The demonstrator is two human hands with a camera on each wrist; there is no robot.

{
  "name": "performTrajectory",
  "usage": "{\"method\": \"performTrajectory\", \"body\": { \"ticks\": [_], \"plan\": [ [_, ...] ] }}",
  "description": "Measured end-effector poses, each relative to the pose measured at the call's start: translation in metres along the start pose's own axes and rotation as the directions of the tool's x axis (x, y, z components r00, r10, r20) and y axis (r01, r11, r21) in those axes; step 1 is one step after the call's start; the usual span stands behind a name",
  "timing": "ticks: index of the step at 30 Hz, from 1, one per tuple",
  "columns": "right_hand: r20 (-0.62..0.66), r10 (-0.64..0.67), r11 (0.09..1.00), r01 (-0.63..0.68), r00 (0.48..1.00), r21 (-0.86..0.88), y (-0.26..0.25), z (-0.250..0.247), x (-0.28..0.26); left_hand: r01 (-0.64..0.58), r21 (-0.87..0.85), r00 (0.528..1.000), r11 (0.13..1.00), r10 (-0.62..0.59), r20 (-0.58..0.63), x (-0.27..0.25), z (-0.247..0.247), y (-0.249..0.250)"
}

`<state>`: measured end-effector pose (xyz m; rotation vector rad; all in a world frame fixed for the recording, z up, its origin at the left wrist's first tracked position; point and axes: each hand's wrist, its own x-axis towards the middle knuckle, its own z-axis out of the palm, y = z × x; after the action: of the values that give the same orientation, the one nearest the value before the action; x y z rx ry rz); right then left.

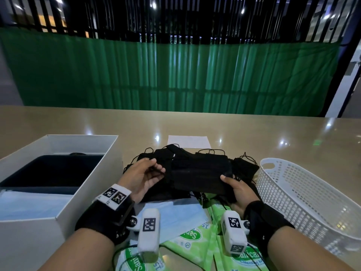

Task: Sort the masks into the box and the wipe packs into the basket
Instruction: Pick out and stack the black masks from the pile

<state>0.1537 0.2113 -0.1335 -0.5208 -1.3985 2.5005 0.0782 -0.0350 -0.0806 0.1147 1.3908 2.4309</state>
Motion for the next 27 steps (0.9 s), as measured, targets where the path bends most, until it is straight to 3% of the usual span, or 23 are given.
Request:
{"method": "performTrajectory", "body": {
  "ticks": [3,7,15,18,22,27],
  "plan": [
    [0.015,0.011,1.000,-0.011,1.000,0.026,-0.001,0.000,-0.001,0.055,0.058,0.995,0.997,-0.060,0.084,-0.005,0.003,0.008],
    [0.019,0.005,0.999,-0.006,1.000,0.040,-0.002,0.000,-0.003,0.141,0.282,0.989,0.949,-0.146,-0.003,-0.008,0.003,0.001],
    [0.037,0.017,0.998,-0.019,0.999,0.060,-0.002,0.001,-0.003,0.233,0.327,0.969,0.916,-0.247,0.003,-0.016,-0.004,-0.013],
    [0.070,0.018,0.999,-0.020,0.997,0.028,0.000,0.000,-0.003,0.123,0.209,0.992,0.970,-0.126,-0.001,-0.016,0.001,-0.012],
    [0.091,0.018,0.999,-0.023,0.996,0.045,0.000,-0.002,-0.003,-0.042,-0.181,0.999,0.983,0.043,0.003,-0.011,0.009,-0.001],
    [0.144,0.027,0.999,-0.030,0.989,0.020,-0.001,0.000,-0.005,-0.059,-0.066,0.987,0.996,0.068,0.144,-0.017,0.017,0.007]
  ]
}}
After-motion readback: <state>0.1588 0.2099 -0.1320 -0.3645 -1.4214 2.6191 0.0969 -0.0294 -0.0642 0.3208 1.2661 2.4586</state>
